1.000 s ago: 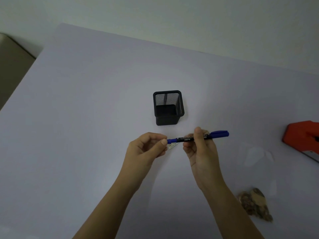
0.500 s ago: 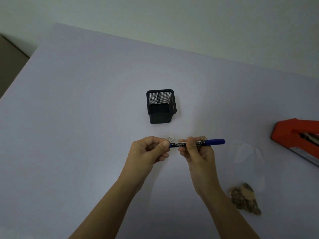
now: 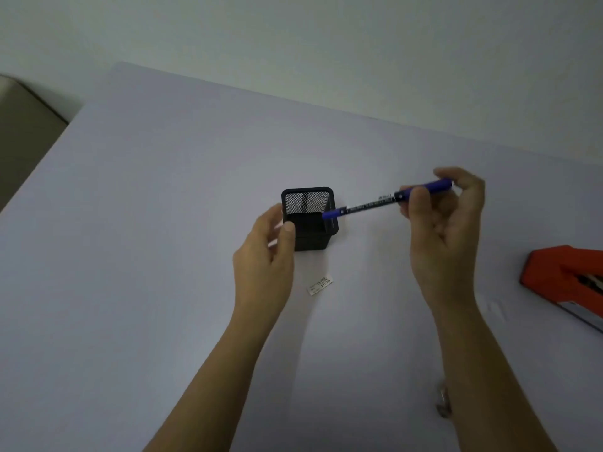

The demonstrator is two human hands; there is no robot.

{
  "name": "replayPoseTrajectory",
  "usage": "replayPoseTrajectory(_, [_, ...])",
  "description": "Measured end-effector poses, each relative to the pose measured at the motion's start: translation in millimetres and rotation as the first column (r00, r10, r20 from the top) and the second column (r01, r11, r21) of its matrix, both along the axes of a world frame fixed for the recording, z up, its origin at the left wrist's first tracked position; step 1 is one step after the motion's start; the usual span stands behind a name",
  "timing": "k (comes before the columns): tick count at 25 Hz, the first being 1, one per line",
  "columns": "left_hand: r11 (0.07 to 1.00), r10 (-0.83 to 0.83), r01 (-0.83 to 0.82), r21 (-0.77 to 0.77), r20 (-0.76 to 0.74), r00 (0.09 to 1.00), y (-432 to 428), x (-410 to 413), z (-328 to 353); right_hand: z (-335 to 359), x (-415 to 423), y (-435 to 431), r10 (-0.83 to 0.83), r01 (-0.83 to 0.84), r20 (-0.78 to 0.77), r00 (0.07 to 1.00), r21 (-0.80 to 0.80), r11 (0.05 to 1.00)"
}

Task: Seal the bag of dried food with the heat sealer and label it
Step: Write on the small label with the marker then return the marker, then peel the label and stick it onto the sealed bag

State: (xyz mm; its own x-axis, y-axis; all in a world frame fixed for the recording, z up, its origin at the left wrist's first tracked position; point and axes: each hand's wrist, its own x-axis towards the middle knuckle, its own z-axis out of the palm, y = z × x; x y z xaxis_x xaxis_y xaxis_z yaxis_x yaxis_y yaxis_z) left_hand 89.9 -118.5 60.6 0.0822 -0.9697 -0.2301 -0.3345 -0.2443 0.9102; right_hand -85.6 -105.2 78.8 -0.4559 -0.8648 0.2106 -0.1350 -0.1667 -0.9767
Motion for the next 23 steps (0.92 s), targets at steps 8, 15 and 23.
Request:
replayPoseTrajectory(8, [0.991, -0.125, 0.133, -0.022, 0.219, 0.968, -36, 0, -38, -56, 34, -59, 0.388, -0.242, -0.606, 0.695, 0.311, 0.919])
replayPoseTrajectory(15, [0.978, 0.067, -0.036, -0.205, 0.143, 0.987, -14, 12, -40, -81, 19, -43, 0.167, 0.015, -0.639, 0.751, 0.270, 0.963])
replayPoseTrajectory(23, [0.938, -0.270, 0.341, -0.067, 0.479, 0.835, 43, 19, -118, -140, 17, 29, 0.575, -0.164, -0.606, 0.549, 0.597, 0.785])
